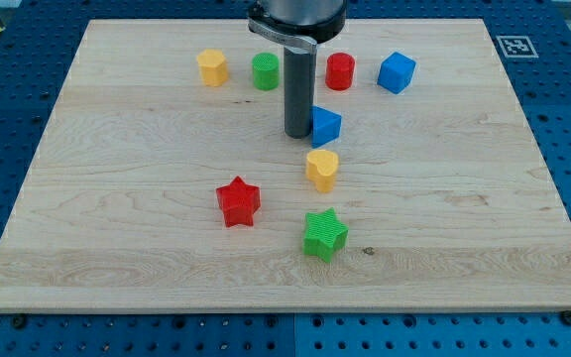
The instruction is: Nudge the red star bottom a bit
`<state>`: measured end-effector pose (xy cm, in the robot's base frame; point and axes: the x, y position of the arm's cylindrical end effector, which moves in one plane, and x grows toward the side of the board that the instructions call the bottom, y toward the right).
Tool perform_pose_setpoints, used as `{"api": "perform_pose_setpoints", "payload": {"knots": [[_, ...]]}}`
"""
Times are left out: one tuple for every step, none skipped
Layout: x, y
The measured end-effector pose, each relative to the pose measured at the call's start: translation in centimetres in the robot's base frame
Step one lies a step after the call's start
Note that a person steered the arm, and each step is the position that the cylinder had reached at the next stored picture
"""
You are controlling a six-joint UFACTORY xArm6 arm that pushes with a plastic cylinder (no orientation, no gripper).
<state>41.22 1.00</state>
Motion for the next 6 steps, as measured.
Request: {"api": "perform_pose_setpoints", "payload": {"knots": [[0.0, 0.0], [0.0, -0.5], [2.8, -1.7], [6.5, -2.2], [6.6, -2.4], [6.9, -4.8]]}}
